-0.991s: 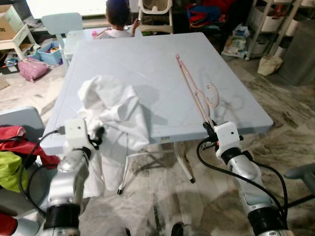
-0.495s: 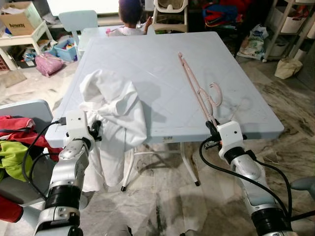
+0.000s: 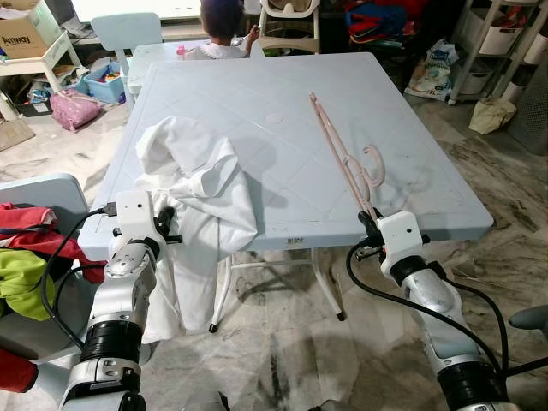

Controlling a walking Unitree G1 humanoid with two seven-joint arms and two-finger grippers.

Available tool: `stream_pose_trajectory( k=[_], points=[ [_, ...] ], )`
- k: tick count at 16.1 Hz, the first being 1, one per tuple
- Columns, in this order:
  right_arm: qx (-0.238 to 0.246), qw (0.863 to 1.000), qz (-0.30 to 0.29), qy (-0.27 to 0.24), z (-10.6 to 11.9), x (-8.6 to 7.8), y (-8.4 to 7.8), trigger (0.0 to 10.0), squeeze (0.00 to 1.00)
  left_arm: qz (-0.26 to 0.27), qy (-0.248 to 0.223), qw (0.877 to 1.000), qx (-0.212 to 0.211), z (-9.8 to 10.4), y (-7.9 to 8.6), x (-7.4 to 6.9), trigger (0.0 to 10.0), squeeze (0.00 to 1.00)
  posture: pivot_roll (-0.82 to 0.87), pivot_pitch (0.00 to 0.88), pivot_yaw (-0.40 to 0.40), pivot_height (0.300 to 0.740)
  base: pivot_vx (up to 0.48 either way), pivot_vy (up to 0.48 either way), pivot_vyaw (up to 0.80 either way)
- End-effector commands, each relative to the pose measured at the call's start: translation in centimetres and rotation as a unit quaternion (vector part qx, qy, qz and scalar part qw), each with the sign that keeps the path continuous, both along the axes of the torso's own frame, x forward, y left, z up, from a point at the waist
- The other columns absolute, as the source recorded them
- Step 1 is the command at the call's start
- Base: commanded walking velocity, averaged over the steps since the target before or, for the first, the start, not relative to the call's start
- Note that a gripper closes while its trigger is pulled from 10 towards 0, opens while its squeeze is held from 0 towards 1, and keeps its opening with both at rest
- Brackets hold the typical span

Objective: Hang hanger

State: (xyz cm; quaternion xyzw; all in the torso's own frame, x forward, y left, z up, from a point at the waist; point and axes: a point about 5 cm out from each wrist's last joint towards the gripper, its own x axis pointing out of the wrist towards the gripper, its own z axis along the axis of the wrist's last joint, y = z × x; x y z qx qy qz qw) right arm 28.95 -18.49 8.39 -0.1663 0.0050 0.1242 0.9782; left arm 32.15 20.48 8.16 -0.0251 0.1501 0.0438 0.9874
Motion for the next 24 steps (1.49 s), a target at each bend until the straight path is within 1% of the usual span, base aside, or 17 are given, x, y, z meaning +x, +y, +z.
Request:
stream_pose_trajectory(
  k=[1,3,4,5,7,9,12,20,22,24],
  points=[
    [-0.003,1.000,-0.008,0.000,0.1,0.3,-0.3,10.0,0.00,-0.007,-0.005,1.000,0.002,0.5,-0.5,0.4,0.0,0.00,-0.06,0.000,0.030,0.740,0.000,0.000,0.00],
    [0.000,1.000,-0.012,0.001,0.1,0.2,-0.3,10.0,0.00,-0.005,-0.019,1.000,0.009,0.9,-0.5,0.5,0.0,0.00,-0.06,0.000,0.031,0.740,0.000,0.000,0.00],
    [0.001,1.000,-0.012,0.002,0.0,0.1,-0.3,10.0,0.00,-0.004,-0.036,0.999,0.008,1.5,-0.6,0.6,0.0,0.00,-0.06,0.000,0.033,0.740,0.000,0.000,0.00],
    [0.006,1.000,-0.013,0.002,-0.1,-0.1,-0.2,10.0,0.00,-0.003,-0.059,0.998,0.019,2.1,-0.6,0.6,0.0,0.00,-0.06,0.000,0.033,0.740,0.000,0.000,0.00],
    [0.012,1.000,-0.012,-0.001,0.0,-0.1,0.0,10.0,0.00,0.005,-0.079,0.997,0.012,2.6,-0.6,0.6,0.0,0.00,-0.06,0.000,0.033,0.740,0.000,0.000,0.00],
    [0.013,1.000,-0.011,-0.001,0.0,-0.2,0.0,10.0,0.00,0.007,-0.092,0.996,0.010,3.1,-0.6,0.6,0.0,0.00,-0.06,0.000,0.033,0.740,0.000,0.000,0.00],
    [0.011,1.000,-0.013,-0.004,0.2,0.1,-0.2,10.0,0.00,0.009,-0.107,0.994,0.010,4.2,-0.6,1.0,0.0,0.00,-0.06,0.000,0.030,0.740,0.315,0.000,0.00],
    [0.013,1.000,-0.014,-0.010,0.4,0.2,-0.1,10.0,0.00,0.014,-0.118,0.993,0.006,4.8,-0.7,1.2,0.0,0.00,-0.06,0.000,0.032,0.740,0.346,0.000,0.00],
    [0.015,0.999,-0.013,-0.027,0.9,0.2,-0.2,10.0,0.00,0.016,-0.118,0.993,0.004,4.9,-0.7,1.2,0.0,0.00,-0.06,0.000,0.032,0.740,0.352,0.000,0.00],
    [0.016,0.999,-0.013,-0.031,1.1,0.4,-0.2,10.0,0.00,0.018,-0.117,0.993,0.003,4.9,-0.7,1.3,0.0,0.00,-0.06,0.000,0.030,0.740,0.352,0.000,0.00]
  ],
)
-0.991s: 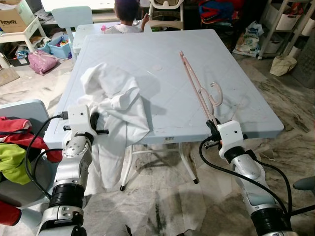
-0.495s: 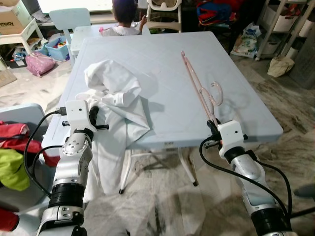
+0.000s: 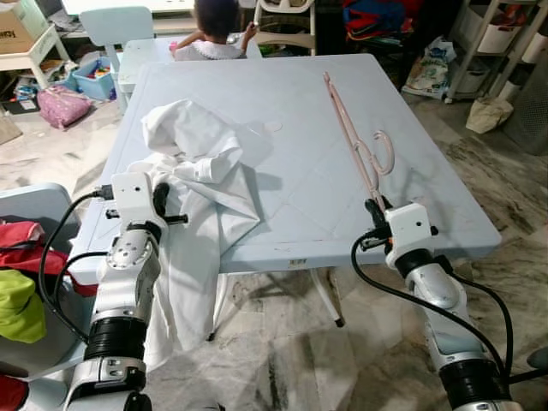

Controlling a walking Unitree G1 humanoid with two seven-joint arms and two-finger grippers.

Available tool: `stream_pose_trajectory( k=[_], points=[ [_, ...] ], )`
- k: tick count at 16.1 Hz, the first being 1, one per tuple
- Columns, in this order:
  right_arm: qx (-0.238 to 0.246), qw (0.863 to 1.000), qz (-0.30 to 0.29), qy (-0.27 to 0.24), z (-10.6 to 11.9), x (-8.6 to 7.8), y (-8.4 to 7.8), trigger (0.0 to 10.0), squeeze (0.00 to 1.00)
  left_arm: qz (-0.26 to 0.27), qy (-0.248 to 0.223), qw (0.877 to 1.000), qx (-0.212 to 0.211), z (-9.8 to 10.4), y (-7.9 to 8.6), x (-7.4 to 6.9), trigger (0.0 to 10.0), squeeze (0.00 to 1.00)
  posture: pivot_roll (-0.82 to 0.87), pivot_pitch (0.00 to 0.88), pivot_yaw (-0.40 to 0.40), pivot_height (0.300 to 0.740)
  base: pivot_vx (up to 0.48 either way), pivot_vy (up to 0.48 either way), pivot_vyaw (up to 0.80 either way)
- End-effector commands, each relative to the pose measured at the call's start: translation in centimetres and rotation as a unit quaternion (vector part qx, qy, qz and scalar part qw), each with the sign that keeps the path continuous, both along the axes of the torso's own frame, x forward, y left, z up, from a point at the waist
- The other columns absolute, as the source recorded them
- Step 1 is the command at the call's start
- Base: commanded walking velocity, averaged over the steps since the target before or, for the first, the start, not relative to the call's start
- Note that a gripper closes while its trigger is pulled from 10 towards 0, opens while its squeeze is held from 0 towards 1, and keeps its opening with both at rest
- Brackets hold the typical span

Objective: Hang hanger

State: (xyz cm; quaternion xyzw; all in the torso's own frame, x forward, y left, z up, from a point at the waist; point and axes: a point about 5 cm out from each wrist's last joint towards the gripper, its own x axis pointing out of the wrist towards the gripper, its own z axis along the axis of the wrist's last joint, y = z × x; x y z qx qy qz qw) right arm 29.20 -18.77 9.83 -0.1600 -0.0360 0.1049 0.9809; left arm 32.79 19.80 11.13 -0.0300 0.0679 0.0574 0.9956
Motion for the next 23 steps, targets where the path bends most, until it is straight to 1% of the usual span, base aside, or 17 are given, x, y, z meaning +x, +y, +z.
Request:
stream_pose_trajectory(
  k=[1,3,4,5,6,7,9,11,15,23],
  points=[
    [0.004,1.000,0.000,0.011,-0.3,0.1,0.1,10.0,0.00,0.002,-0.035,0.999,0.002,1.9,0.0,0.6,0.0,0.00,-0.06,0.000,0.030,0.740,0.352,0.000,0.00],
    [0.005,1.000,0.000,0.006,-0.3,0.1,0.1,10.0,0.00,0.003,-0.035,0.999,0.001,1.9,0.0,0.7,0.0,0.00,-0.06,0.000,0.030,0.740,0.356,0.000,0.00],
    [-0.004,0.999,0.015,-0.034,1.3,0.2,0.4,10.0,0.00,0.003,-0.036,0.999,-0.001,2.0,0.0,0.7,0.0,0.00,-0.06,0.000,0.028,0.740,0.360,0.000,0.00],
    [-0.012,0.998,0.022,-0.053,2.0,0.2,0.6,10.0,0.00,0.003,-0.036,0.999,-0.001,2.0,0.0,0.7,0.0,0.00,-0.06,0.000,0.028,0.740,0.360,0.000,0.00],
    [-0.021,0.996,0.022,-0.088,3.6,0.6,0.8,10.0,0.00,0.002,-0.036,0.999,-0.002,2.0,0.0,0.7,0.0,0.00,-0.06,0.000,0.029,0.740,0.368,0.000,0.00],
    [-0.030,0.993,0.023,-0.113,4.7,0.9,1.0,10.0,0.00,0.002,-0.035,0.999,-0.002,1.9,0.0,0.7,0.0,0.00,-0.06,0.000,0.029,0.740,0.375,0.000,0.00],
    [-0.038,0.990,0.033,-0.130,5.7,1.2,1.5,10.0,0.00,0.000,-0.034,0.999,-0.004,1.9,-0.1,0.7,0.0,0.00,-0.06,0.000,0.027,0.740,0.371,0.000,0.00],
    [-0.039,0.990,0.036,-0.128,5.6,1.3,1.6,10.0,0.00,-0.001,-0.034,0.999,-0.005,1.8,-0.1,0.7,0.0,0.00,-0.06,0.000,0.027,0.740,0.371,0.000,0.00],
    [-0.043,0.993,0.045,-0.104,4.1,0.7,2.0,10.0,0.00,-0.002,-0.038,0.999,-0.007,2.0,-0.1,0.7,0.0,0.00,-0.06,0.000,0.025,0.740,0.433,0.000,0.00],
    [-0.049,0.993,0.044,-0.093,3.5,0.3,2.0,10.0,0.00,-0.010,-0.039,0.999,-0.010,2.1,-0.4,0.8,0.0,0.00,-0.06,0.000,0.034,0.740,0.460,0.000,0.00]
  ],
)
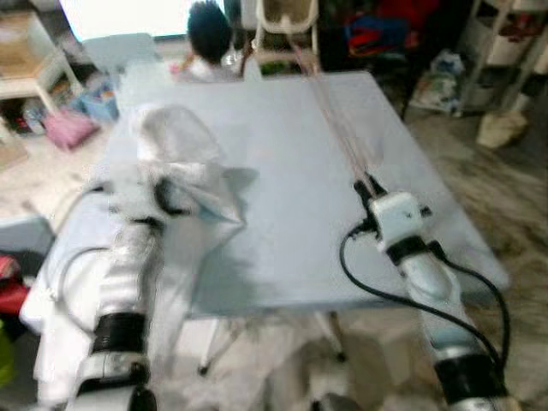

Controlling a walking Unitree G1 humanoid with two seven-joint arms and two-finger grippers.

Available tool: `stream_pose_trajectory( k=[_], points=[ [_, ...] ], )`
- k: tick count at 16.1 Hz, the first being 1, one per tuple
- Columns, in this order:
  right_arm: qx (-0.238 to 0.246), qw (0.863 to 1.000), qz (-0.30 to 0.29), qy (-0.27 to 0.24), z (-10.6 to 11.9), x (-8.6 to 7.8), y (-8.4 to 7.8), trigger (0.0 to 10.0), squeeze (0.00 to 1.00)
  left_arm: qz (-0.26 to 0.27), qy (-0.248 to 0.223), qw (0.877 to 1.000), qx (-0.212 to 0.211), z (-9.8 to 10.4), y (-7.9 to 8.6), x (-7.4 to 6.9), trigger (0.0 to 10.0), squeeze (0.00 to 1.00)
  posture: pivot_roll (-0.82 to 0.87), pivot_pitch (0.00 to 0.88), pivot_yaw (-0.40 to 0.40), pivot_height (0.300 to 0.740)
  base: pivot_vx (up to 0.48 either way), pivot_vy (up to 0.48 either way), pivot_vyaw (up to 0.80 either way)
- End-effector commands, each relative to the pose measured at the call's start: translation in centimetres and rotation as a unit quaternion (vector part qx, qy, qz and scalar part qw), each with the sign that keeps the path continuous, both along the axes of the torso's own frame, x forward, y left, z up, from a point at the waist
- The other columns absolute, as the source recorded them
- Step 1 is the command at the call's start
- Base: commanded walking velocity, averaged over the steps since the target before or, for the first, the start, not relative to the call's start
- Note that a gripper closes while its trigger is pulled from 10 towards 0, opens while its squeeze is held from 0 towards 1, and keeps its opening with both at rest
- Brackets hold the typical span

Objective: Hang hanger

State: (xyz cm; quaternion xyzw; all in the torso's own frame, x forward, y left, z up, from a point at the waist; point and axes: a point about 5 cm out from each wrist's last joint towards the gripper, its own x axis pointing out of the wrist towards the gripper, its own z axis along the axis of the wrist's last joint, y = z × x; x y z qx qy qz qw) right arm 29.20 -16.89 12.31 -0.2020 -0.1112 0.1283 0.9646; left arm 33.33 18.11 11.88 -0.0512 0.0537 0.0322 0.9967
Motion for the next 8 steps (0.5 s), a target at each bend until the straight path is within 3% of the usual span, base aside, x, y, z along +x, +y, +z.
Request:
stream_pose_trajectory(
  k=[1,3,4,6,7,8],
  points=[
    [-0.013,1.000,0.008,-0.017,0.9,0.2,0.1,10.0,0.00,0.013,-0.024,1.000,0.010,1.3,1.2,0.3,0.0,0.00,-0.06,0.000,0.035,0.740,0.000,0.000,0.00],
    [-0.016,1.000,0.005,-0.014,0.8,0.1,0.0,10.0,0.00,-0.003,-0.026,0.999,0.020,2.0,1.4,1.3,9.6,0.00,-0.07,0.000,0.038,0.740,0.000,0.000,0.00],
    [-0.016,1.000,0.003,-0.012,0.8,0.0,-0.1,10.0,0.00,-0.008,-0.028,0.999,0.026,2.3,1.5,1.8,10.0,0.00,-0.07,0.000,0.039,0.740,0.000,0.000,0.00],
    [-0.018,1.000,-0.008,-0.004,0.5,-0.4,-0.7,10.0,0.00,-0.009,-0.028,0.997,0.076,5.1,2.3,5.4,10.0,0.00,-0.09,0.000,0.047,0.740,0.000,0.000,0.00],
    [-0.018,1.000,-0.015,-0.001,0.3,-0.5,-0.9,10.0,0.00,0.019,-0.062,0.994,0.083,7.8,2.6,6.7,10.0,0.00,-0.10,0.000,0.049,0.740,0.000,0.000,0.00],
    [-0.018,1.000,-0.016,-0.002,0.4,-0.5,-0.9,10.0,0.00,0.021,-0.076,0.993,0.084,8.8,2.6,7.0,10.0,0.00,-0.11,0.000,0.050,0.740,0.000,0.000,0.00]
  ],
)
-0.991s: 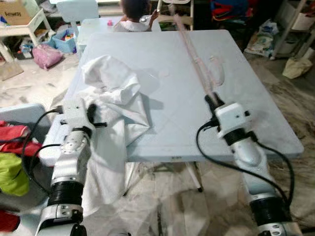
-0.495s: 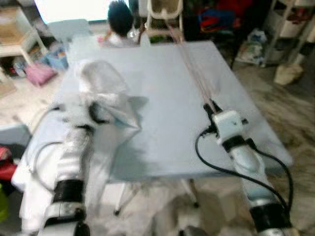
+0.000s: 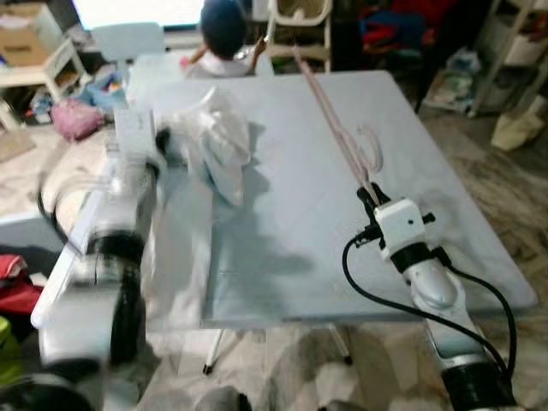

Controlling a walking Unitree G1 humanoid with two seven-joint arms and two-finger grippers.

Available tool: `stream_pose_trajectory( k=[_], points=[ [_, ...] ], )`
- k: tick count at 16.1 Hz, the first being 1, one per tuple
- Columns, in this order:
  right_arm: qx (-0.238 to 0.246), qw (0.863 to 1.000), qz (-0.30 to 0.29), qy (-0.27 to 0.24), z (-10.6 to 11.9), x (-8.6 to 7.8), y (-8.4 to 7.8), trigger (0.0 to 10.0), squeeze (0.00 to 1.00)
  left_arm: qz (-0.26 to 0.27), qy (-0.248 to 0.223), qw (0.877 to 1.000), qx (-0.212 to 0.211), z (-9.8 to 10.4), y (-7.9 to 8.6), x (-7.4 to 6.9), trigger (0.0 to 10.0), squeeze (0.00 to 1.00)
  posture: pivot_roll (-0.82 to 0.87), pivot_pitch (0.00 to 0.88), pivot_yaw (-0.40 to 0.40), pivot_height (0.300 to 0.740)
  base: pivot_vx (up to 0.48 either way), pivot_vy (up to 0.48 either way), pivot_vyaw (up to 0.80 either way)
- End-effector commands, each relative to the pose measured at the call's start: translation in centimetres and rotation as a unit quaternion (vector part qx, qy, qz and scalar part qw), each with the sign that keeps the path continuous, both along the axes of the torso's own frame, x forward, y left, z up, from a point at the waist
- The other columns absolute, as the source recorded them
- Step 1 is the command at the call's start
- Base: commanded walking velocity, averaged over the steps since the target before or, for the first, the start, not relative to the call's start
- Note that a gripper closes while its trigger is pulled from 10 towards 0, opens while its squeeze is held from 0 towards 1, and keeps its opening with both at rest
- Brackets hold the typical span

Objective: Hang hanger

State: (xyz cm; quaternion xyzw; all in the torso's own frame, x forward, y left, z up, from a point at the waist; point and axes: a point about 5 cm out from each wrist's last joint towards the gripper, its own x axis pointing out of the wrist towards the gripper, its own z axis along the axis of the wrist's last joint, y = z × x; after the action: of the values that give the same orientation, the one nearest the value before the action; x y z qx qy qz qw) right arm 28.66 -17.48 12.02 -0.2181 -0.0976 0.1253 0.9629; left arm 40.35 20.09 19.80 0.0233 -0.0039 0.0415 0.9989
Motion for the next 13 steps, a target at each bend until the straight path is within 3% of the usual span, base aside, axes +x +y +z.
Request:
stream_pose_trajectory(
  k=[1,3,4,5,6,8,9,10,11,12,13],
  points=[
    [-0.002,1.000,-0.010,-0.014,0.8,0.0,-0.3,10.0,0.00,0.020,-0.059,0.998,-0.010,4.0,0.6,0.9,10.0,0.00,-0.12,0.000,0.051,0.740,0.000,0.000,0.00],
    [-0.003,1.000,-0.012,-0.014,0.8,0.0,-0.4,10.0,0.00,0.015,-0.091,0.996,-0.012,7.1,-0.1,1.5,10.0,0.00,-0.12,0.000,0.051,0.740,0.000,0.000,0.00],
    [-0.005,1.000,-0.014,-0.013,0.8,0.1,-0.5,10.0,0.00,-0.013,-0.141,0.990,-0.006,9.5,-1.6,1.7,10.0,0.00,-0.12,0.000,0.050,0.740,0.000,0.000,0.00],
    [-0.004,1.000,-0.016,-0.013,0.9,0.2,-0.4,10.0,0.00,-0.053,-0.156,0.986,0.007,9.8,-3.1,1.8,10.0,0.00,-0.11,0.000,0.050,0.740,0.000,0.000,0.00],
    [-0.003,1.000,-0.017,-0.013,0.9,0.2,-0.4,10.0,0.00,-0.080,-0.157,0.984,0.031,9.1,-4.2,1.8,10.0,0.00,-0.11,0.000,0.051,0.740,0.000,0.000,0.00],
    [-0.002,1.000,-0.017,-0.014,0.8,0.4,-0.1,10.0,0.00,-0.135,-0.117,0.980,0.092,4.9,-6.0,1.4,10.0,0.00,-0.11,0.000,0.053,0.740,0.000,0.000,0.00],
    [-0.001,1.000,-0.017,-0.013,0.8,0.4,0.0,10.0,0.00,-0.136,-0.092,0.981,0.102,2.7,-5.9,1.0,10.0,0.00,-0.11,0.000,0.053,0.740,0.000,0.000,0.00],
    [-0.001,1.000,-0.017,-0.012,0.8,0.3,-0.1,10.0,0.00,-0.132,-0.037,0.985,0.107,-0.4,-5.4,0.5,10.0,0.00,-0.11,0.000,0.053,0.740,0.000,0.000,0.00],
    [-0.002,1.000,-0.017,-0.010,0.7,0.2,-0.2,10.0,0.00,-0.133,0.064,0.982,0.121,-4.8,-4.5,-0.6,10.0,1.00,-0.11,0.000,0.053,0.740,0.000,0.000,0.00],
    [-0.002,1.000,-0.017,-0.009,0.7,0.3,-0.2,10.0,0.00,-0.130,0.089,0.979,0.127,-5.7,-4.3,-0.8,10.0,1.00,-0.11,0.000,0.051,0.740,0.000,0.000,0.00],
    [-0.002,1.000,-0.017,-0.008,0.6,0.3,-0.2,10.0,0.00,-0.134,0.159,0.968,0.142,-8.6,-3.3,-2.0,10.0,1.00,-0.11,0.000,0.048,0.740,0.000,0.000,0.00]
  ],
)
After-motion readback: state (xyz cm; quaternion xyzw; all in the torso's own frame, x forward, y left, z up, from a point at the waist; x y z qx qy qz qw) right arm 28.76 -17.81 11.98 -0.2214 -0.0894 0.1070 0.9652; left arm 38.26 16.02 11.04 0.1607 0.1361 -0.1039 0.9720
